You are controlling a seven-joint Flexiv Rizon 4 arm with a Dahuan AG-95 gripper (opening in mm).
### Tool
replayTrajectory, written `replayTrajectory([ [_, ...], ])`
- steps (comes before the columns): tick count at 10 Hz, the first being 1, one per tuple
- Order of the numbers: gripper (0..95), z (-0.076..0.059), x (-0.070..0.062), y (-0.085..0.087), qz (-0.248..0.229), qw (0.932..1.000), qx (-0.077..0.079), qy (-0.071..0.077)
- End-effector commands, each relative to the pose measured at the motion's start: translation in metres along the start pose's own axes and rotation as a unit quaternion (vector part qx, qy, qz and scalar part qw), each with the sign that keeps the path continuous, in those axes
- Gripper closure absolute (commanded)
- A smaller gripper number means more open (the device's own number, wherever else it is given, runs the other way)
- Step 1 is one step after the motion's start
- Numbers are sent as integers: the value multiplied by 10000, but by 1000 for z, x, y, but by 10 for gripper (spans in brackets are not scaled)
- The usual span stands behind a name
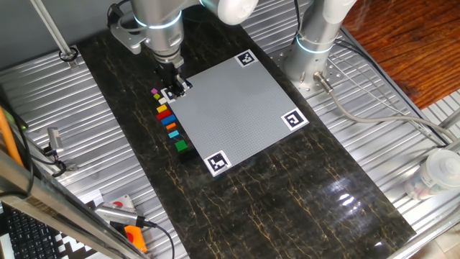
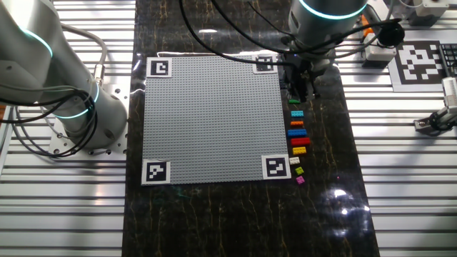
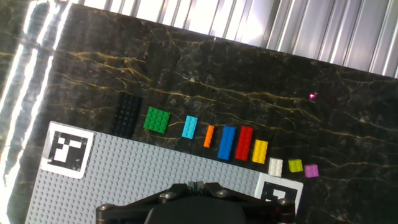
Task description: Build with small Lego blocks
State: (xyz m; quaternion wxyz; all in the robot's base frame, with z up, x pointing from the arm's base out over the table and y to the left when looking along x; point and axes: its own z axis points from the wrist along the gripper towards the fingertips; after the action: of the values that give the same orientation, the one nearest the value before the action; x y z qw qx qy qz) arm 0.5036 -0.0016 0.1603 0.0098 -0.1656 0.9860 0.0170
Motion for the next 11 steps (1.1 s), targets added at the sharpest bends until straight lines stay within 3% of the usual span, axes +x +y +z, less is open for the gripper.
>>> replayTrajectory([
  [1,950,-1,2,1,-148,9998,-91,-47],
  [3,950,-1,2,1,-140,9999,-63,-24],
  [5,950,-1,2,1,-320,9993,-136,-100],
  [7,950,-1,2,1,-271,9995,-136,-13],
  [10,950,-1,2,1,-286,9995,-30,95],
  [11,950,-1,2,1,-279,9995,79,150],
])
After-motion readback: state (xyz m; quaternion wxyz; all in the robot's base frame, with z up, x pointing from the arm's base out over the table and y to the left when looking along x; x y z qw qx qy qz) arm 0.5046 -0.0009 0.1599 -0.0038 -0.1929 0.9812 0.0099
